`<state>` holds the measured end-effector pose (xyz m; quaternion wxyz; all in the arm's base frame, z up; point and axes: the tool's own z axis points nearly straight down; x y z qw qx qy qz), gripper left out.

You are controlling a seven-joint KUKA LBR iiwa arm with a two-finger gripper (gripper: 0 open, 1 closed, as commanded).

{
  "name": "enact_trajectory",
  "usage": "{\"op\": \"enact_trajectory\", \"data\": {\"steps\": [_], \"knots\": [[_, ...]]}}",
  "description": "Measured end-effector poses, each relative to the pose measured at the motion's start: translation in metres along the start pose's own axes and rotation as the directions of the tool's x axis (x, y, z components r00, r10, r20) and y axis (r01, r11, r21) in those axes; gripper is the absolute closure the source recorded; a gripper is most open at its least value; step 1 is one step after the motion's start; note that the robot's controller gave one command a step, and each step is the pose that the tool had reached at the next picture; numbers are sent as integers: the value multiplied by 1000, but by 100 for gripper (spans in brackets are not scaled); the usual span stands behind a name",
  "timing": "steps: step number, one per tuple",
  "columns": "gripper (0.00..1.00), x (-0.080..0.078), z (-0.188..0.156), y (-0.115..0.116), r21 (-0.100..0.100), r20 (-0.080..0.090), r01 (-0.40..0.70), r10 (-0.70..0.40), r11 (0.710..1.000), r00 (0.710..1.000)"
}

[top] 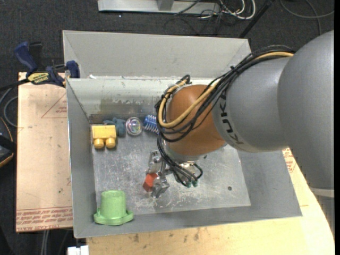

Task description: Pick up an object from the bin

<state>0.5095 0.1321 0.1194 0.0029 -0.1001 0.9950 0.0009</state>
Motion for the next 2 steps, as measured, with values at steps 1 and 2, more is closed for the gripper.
{"op": "enact_trajectory", "data": {"steps": [1, 2], "knots": [[100, -1, -31, 0, 0, -1, -2, 2, 1000, 1000], [100, -3, -81, 1, 0, 2, -2, 2, 1000, 1000]]}}
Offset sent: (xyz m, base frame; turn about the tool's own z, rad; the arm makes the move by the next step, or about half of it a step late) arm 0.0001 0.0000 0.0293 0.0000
